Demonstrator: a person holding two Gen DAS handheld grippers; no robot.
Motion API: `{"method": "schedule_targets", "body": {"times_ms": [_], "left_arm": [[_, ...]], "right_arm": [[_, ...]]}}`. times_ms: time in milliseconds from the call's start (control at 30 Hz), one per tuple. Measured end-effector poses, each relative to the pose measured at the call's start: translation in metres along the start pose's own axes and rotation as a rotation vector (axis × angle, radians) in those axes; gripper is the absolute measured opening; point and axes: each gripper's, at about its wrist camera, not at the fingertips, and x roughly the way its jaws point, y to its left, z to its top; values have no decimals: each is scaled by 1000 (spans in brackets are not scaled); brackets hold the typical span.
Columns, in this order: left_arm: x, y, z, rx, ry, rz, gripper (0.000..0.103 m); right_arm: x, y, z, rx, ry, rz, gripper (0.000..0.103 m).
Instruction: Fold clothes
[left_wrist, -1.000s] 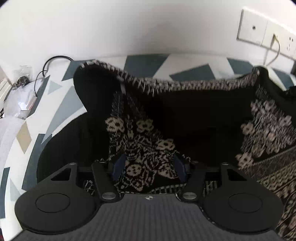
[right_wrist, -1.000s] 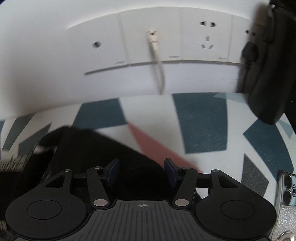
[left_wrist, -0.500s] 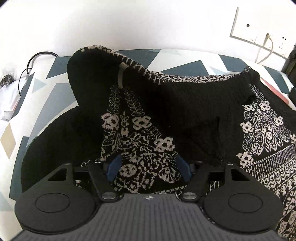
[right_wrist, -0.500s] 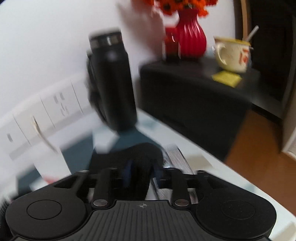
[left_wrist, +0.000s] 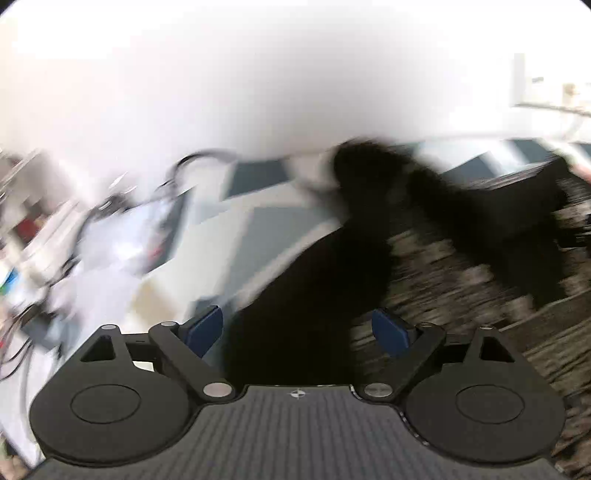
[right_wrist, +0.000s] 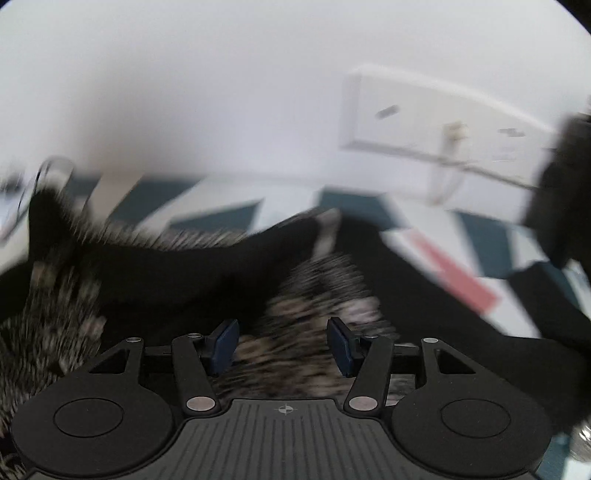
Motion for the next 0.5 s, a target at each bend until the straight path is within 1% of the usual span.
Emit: {"method": "schedule_targets", "body": {"times_ms": [33, 167, 233, 267, 300, 333, 367, 400, 433, 500], "left_arm": [[7, 10, -5, -21, 32, 16, 90], [28, 32, -26, -102, 154, -52, 90], [26, 33, -33, -126, 157, -75, 90], [25, 34, -36, -138, 159, -86, 90], [25, 33, -37, -152, 168, -96, 90], [25, 33, -38, -164, 176, -103, 90], [24, 33, -38, -174, 182, -109, 90], [24, 32, -39, -185, 188, -115, 90], [23, 32, -39, -195, 193, -121, 90], [23, 33, -40, -208, 207, -136, 90]], "right_arm": [[5, 7, -1, -14, 11, 14, 49], [25, 33, 7, -105, 13, 35, 50], [35, 43, 18, -124, 17, 47, 52], [41, 45, 28, -119, 12, 53, 56], [48, 47, 38, -110, 6, 59, 54], [54, 49, 48, -102, -1, 65, 51], [56, 45, 61, -42, -41, 65, 44], [57, 40, 74, 26, -86, 64, 43], [59, 36, 87, 95, -131, 62, 44], [50, 40, 89, 95, -145, 84, 54]]}}
